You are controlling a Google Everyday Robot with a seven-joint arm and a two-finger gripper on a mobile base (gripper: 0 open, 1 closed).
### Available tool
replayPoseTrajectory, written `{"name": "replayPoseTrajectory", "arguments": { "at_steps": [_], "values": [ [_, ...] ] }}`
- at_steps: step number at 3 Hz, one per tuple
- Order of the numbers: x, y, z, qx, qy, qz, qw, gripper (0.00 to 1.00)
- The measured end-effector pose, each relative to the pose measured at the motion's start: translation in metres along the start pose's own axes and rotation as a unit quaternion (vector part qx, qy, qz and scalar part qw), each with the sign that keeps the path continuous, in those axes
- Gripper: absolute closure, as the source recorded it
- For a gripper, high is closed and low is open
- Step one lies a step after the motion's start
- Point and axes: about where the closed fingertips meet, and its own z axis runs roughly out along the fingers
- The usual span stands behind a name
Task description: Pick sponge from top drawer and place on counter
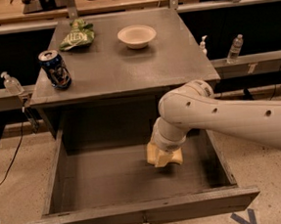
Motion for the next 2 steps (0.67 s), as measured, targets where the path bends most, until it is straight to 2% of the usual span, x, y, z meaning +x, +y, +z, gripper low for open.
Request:
{"name": "replayPoseTrajectory", "arguments": {
  "at_steps": [1, 2],
  "values": [
    [0.009, -0.007, -0.041, 0.003, -0.007, 0.013, 0.9999, 1.00],
    [0.015, -0.018, -0.099, 0.004, -0.034, 0.002, 0.9994, 1.00]
  ]
}}
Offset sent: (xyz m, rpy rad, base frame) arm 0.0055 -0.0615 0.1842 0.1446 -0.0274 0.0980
